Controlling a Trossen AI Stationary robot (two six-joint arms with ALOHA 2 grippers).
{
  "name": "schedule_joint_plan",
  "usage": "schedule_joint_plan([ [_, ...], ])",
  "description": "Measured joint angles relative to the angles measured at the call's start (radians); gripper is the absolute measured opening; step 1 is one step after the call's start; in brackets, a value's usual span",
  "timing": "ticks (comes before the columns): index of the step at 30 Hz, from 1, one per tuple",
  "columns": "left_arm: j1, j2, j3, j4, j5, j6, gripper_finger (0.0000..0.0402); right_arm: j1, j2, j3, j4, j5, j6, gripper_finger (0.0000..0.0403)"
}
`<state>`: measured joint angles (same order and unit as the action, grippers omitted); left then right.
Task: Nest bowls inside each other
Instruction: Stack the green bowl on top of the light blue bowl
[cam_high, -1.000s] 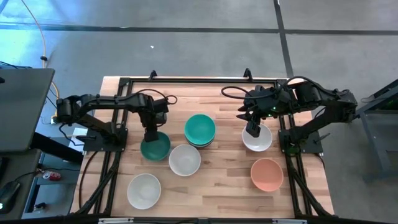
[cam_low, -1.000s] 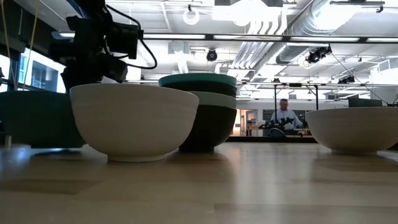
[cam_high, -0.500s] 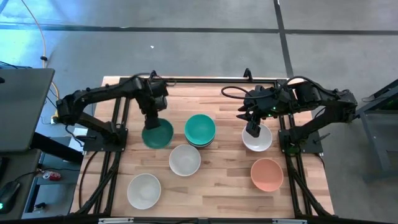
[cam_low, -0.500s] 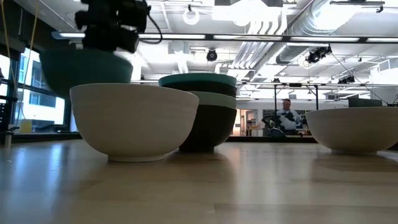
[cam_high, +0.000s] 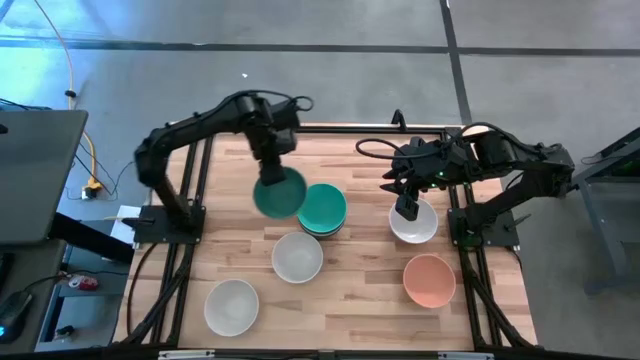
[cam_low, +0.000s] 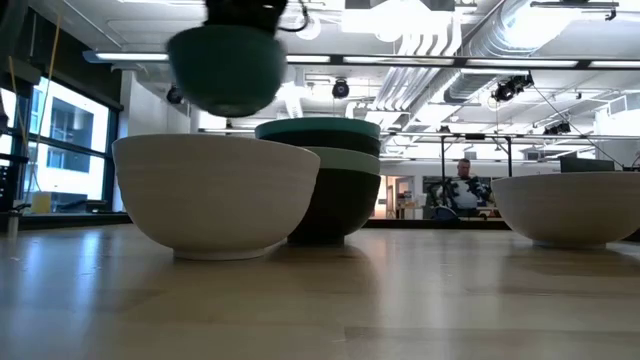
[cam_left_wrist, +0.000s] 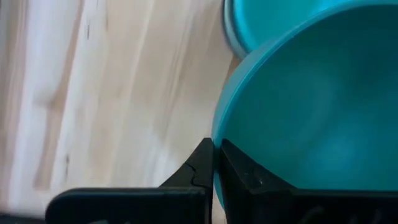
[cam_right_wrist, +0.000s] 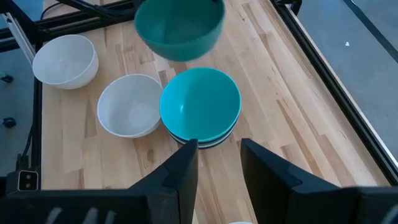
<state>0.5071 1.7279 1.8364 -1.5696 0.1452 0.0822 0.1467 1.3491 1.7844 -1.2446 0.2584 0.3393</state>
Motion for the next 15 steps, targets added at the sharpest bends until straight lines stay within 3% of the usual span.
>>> schedule_joint_plan([
  [6, -0.042, 0.162, 0.202, 0.000, 0.011, 0.020, 0.0000, 0.000, 0.000, 0.000, -0.001, -0.001, 0.003, 0.0114],
  [15, -0.094, 0.340, 0.331, -0.001, 0.057, 0.037, 0.0000, 0.000, 0.000, 0.000, -0.019, -0.006, 0.002, 0.0114],
])
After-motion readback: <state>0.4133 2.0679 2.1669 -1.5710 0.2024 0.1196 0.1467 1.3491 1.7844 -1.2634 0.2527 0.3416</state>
